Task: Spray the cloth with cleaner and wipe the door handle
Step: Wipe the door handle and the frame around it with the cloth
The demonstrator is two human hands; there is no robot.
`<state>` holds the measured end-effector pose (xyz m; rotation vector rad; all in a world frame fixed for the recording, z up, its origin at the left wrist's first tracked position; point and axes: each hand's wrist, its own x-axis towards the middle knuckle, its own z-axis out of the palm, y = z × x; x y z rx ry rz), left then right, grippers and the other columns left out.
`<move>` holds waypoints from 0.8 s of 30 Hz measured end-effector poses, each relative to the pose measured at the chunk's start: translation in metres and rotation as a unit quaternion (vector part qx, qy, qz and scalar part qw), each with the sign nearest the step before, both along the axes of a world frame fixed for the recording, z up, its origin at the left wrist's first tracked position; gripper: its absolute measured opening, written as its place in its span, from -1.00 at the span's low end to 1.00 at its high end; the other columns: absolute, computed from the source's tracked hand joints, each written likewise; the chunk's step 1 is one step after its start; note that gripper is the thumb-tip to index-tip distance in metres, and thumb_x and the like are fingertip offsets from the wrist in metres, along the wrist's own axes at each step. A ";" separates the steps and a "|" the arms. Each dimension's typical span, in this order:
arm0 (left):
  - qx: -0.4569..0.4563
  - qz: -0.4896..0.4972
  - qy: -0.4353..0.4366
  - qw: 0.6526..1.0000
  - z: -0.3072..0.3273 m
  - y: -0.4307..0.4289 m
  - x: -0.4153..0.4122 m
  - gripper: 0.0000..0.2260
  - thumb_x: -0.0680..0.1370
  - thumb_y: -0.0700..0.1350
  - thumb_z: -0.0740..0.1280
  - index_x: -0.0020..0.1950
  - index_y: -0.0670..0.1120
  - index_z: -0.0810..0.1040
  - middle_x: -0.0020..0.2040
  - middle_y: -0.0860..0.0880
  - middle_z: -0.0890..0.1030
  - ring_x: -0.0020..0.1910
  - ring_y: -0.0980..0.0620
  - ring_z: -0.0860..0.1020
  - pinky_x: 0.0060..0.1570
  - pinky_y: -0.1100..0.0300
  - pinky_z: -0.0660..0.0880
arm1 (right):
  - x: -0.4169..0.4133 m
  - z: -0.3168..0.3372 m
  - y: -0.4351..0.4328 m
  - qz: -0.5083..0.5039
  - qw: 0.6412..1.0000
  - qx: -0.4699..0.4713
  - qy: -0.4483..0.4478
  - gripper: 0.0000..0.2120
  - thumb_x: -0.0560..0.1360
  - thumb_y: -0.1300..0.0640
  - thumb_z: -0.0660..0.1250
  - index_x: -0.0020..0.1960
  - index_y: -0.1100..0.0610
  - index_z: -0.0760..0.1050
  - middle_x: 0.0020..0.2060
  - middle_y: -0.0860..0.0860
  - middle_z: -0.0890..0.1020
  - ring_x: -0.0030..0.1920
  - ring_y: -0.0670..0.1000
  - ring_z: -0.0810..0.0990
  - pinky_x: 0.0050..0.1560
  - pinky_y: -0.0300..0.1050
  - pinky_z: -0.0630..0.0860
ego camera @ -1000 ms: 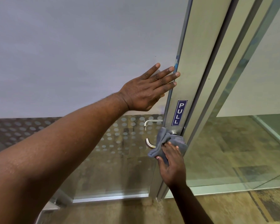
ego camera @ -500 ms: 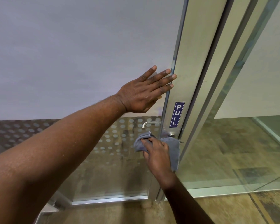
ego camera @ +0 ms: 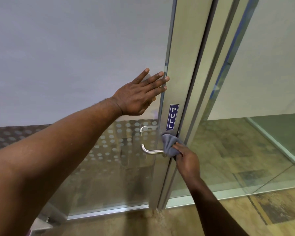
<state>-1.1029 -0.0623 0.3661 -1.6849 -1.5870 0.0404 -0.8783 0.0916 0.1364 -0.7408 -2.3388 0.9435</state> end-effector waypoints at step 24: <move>0.161 0.110 -0.926 0.323 -0.135 -0.040 0.183 -0.78 0.57 -0.17 0.47 0.18 -0.23 0.67 0.01 -0.21 0.76 0.04 -0.23 0.73 0.25 -0.20 0.60 | 0.077 0.083 -0.051 0.053 0.887 -0.449 0.091 -0.59 0.49 0.33 0.49 0.33 0.25 0.57 0.06 0.18 0.76 0.06 0.19 0.76 0.04 0.05 0.68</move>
